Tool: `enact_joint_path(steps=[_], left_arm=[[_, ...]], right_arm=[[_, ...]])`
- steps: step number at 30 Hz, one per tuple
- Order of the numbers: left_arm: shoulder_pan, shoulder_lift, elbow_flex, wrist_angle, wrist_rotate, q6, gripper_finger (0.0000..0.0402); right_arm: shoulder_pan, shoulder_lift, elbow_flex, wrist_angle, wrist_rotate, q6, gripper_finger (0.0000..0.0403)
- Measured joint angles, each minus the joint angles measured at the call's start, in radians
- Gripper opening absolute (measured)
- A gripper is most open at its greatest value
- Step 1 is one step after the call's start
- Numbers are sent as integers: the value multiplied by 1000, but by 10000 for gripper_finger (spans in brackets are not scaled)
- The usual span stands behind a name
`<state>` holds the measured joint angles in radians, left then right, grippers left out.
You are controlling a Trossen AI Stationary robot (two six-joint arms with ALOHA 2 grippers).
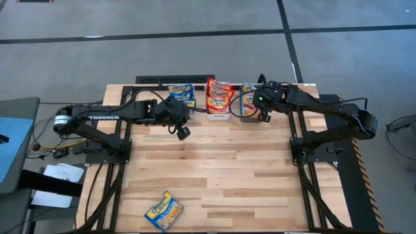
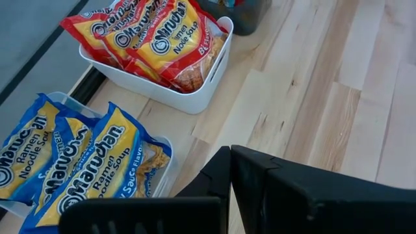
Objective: Sort Maruchan noodles
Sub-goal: Put the light blue noodle pack into the black bin
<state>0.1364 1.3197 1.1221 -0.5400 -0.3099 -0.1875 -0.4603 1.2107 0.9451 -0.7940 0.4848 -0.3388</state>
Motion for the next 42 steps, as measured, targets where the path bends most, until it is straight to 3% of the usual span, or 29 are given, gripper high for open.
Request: enact_joint_path(steps=[6,15,21,28,42], left_arm=[[0,0,0,0,0,0,0],[0,0,0,1,0,0,0],[0,0,0,24,0,0,0],[0,0,0,24,0,1,0],[4,0,0,24,0,14,0]], right_arm=[[0,0,0,0,31,1,113],[0,0,0,-51,-9,-2,117],[0,0,0,-64,-7,17,149],[3,-3,0,-89,84,17,188],[3,-4,142,-264,92,99,196]])
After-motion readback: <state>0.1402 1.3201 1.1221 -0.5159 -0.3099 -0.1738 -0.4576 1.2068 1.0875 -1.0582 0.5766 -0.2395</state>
